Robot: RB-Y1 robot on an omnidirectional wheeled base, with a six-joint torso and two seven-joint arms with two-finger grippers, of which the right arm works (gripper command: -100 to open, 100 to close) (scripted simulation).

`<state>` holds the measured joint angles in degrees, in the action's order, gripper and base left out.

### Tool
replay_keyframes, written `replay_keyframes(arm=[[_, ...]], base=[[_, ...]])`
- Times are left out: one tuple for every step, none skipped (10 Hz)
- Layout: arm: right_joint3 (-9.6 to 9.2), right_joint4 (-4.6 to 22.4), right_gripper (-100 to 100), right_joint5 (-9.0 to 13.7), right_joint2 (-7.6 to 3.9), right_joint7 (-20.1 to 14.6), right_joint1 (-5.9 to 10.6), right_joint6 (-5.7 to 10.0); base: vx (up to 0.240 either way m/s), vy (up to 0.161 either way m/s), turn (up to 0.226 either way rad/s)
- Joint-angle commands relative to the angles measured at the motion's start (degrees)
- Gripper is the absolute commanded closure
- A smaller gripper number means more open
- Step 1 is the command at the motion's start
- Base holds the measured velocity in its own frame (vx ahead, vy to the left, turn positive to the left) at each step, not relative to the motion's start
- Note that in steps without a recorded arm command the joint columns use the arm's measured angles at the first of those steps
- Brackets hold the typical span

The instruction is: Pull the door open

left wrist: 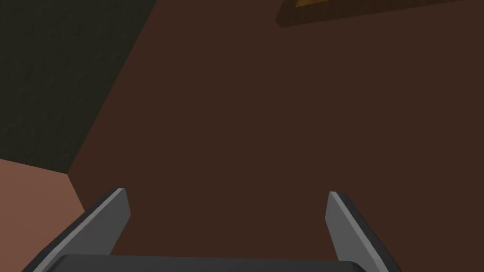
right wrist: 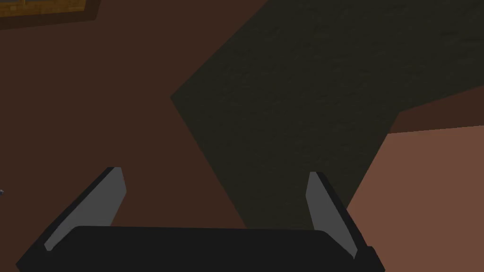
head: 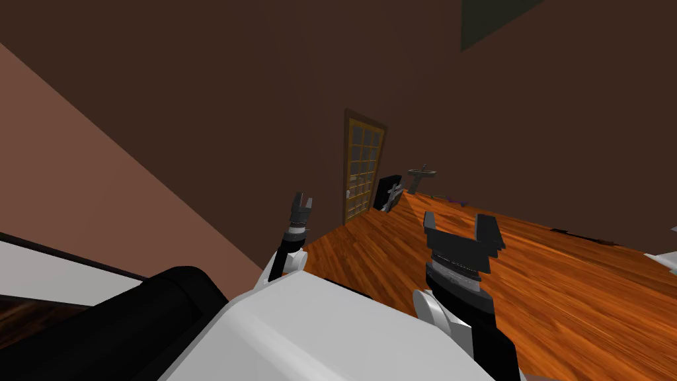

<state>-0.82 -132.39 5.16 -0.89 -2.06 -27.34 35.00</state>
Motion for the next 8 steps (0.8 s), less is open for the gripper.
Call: replay_keyframes(arm=[[-0.30,1.89,-100,-0.09,-0.55,1.56,0.63,0.33],[-0.47,3.04,-100,-0.14,-0.83,2.51,1.01,0.52],[-0.65,4.18,-100,-0.19,-1.12,3.46,1.39,0.72],[-0.86,5.49,-100,-0.26,-1.43,4.54,1.82,0.95],[-0.99,6.31,-100,-0.29,-1.61,5.23,2.10,1.09],[-1.24,7.96,-100,-0.37,-1.97,6.60,2.65,1.38],[-1.37,8.79,-100,-0.41,-2.15,7.28,2.92,1.52],[-1.66,10.61,-100,-0.49,-2.52,8.79,3.53,1.84]], base=[[0.065,-0.004,0.062],[0.122,-0.008,0.090],[0.133,-0.004,0.072],[0.118,-0.006,0.075],[0.099,-0.005,0.058],[0.094,-0.003,0.076],[0.086,-0.001,0.075],[0.100,-0.013,0.082]])
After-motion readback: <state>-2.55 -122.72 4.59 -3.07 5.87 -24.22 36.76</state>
